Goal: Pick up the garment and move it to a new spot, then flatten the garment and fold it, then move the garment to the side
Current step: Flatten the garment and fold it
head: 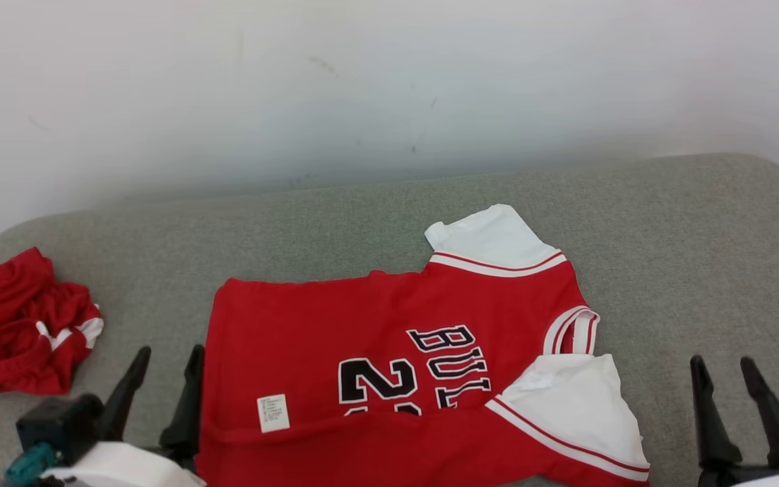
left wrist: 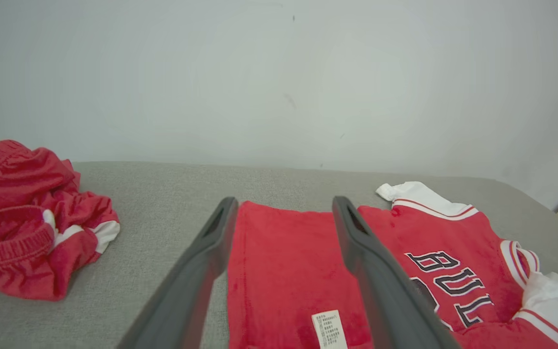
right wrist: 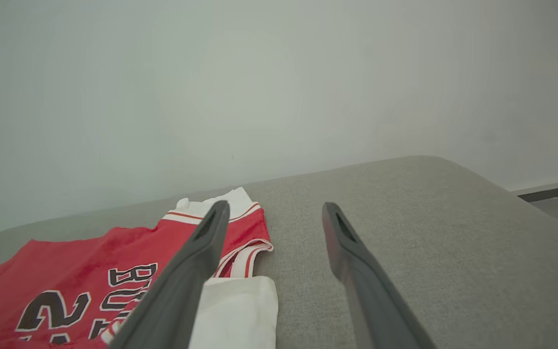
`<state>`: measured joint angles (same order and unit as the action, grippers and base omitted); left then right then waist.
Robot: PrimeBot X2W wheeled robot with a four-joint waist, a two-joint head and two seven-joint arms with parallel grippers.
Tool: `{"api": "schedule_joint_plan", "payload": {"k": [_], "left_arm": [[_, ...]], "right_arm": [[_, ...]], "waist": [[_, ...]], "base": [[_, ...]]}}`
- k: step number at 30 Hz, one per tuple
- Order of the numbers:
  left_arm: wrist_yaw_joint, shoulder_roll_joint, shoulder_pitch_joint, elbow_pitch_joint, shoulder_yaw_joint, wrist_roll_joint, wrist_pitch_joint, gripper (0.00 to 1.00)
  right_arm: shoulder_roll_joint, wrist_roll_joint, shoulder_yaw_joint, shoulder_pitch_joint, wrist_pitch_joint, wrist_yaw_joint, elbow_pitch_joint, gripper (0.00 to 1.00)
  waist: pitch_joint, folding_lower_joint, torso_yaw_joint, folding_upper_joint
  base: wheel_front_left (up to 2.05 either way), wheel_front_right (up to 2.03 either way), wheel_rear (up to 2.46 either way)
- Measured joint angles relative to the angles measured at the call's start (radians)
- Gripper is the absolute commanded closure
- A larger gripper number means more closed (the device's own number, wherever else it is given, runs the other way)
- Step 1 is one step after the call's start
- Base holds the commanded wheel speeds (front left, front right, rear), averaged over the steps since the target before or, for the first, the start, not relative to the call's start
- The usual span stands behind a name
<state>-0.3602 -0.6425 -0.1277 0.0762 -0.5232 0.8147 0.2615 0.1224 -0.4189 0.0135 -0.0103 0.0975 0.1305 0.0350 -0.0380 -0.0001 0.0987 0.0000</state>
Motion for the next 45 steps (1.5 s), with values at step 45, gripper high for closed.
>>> {"api": "schedule_joint_plan", "payload": {"k": [45], "left_arm": [[0.16, 0.244, 0.142, -0.282, 0.118, -0.184, -0.335, 0.0]], "right_arm": [[-0.026, -0.085, -0.203, 0.155, -0.215, -0.005, 0.518, 0.2]], "waist": [[-0.052, 0.0, -0.006, 0.0]], "base": [[0.0, 0.0, 0.0]]}}
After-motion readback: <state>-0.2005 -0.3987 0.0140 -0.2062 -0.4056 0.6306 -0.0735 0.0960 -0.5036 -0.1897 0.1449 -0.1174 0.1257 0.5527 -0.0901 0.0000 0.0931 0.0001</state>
